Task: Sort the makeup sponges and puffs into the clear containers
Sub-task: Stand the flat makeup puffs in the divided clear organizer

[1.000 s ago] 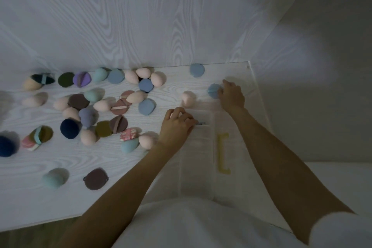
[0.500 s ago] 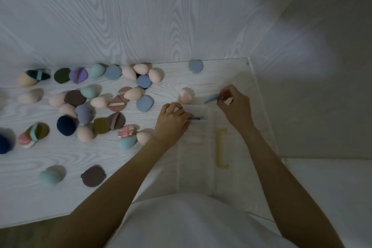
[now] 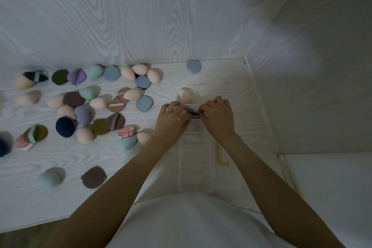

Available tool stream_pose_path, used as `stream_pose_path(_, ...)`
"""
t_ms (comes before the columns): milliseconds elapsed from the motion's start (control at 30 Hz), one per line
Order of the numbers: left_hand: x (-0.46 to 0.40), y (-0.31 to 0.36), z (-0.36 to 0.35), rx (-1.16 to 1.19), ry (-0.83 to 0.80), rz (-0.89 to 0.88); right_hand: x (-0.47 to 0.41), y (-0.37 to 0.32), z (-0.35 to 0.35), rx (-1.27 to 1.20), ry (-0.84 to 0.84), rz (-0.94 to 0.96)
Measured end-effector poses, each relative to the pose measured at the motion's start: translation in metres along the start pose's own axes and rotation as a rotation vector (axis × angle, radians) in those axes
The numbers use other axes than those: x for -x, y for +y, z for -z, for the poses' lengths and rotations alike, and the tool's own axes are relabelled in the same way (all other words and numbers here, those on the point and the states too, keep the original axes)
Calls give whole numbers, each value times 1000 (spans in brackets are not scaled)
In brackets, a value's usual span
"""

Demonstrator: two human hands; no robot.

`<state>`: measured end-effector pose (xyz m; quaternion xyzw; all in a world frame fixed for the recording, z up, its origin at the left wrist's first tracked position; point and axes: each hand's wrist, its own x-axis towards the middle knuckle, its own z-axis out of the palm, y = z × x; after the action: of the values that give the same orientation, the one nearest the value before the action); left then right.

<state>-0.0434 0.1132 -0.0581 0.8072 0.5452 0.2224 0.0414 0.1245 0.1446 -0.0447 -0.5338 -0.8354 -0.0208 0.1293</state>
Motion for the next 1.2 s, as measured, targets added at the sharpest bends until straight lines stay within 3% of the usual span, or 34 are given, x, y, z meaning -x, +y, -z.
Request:
stream_pose_path(300,1,-4,-7,-22,-2,-8,-13,12,2,-224,-129,15)
stream_pose_path(500,3,0,-8,-41,6,31,-61,39,-1,-490,-137,-172)
stream_pose_path(600,1,0,-7,-58,9,27,-94,50,-21,-403,-170,-112)
stream_pose_path(833,1,-2,-9,-103,-1,8,-136,50,-63,-34,-460,94)
stream_pose_path(1000,0,-2,-9,-98,-21,25,-144,58,-67,-74,-296,72)
stream_pose_path(1200,0,2,-5,-88,-47,51,-105,47,-15,-316,83,-73)
